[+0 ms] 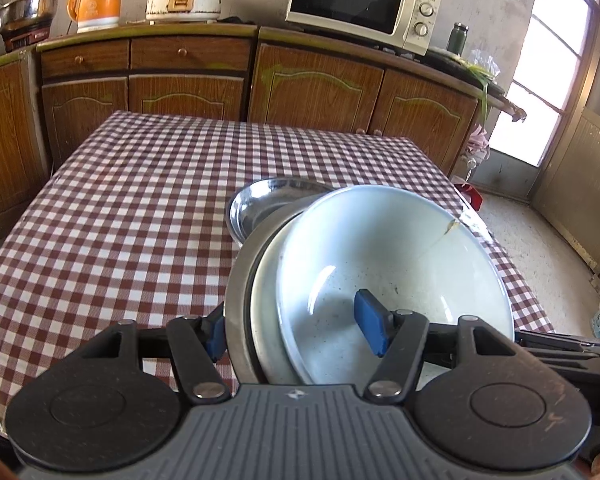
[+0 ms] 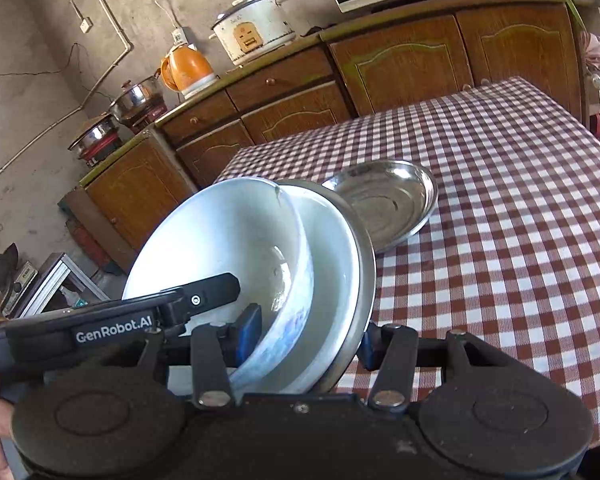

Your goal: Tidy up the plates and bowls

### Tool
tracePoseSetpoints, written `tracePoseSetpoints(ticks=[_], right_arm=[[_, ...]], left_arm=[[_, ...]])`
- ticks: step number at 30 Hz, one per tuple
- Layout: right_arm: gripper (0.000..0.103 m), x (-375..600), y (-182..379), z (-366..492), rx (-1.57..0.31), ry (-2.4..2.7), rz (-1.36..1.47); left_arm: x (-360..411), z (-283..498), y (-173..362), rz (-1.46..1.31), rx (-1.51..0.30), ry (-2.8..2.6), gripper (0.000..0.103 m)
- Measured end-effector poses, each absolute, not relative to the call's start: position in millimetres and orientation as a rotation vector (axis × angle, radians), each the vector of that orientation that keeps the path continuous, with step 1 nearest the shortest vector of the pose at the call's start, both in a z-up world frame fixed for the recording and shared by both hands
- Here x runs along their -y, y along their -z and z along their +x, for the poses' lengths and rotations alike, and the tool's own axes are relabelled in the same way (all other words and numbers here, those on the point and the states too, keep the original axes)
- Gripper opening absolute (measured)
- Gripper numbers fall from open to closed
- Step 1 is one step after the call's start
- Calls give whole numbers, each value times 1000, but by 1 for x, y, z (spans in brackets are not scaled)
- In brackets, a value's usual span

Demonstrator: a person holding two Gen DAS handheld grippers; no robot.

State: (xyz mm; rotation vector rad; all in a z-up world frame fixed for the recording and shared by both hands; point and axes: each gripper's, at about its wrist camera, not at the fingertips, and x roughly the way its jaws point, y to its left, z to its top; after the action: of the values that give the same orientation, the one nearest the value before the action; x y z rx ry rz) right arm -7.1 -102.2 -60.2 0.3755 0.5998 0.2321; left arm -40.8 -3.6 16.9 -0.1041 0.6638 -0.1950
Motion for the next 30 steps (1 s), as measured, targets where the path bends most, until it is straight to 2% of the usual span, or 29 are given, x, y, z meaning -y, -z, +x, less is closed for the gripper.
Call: tracePoseSetpoints(ticks=[30], right_arm=[[58, 119, 31, 18, -532, -221, 344]], left_arm=[[4, 0, -30, -106, -610, 230, 64]])
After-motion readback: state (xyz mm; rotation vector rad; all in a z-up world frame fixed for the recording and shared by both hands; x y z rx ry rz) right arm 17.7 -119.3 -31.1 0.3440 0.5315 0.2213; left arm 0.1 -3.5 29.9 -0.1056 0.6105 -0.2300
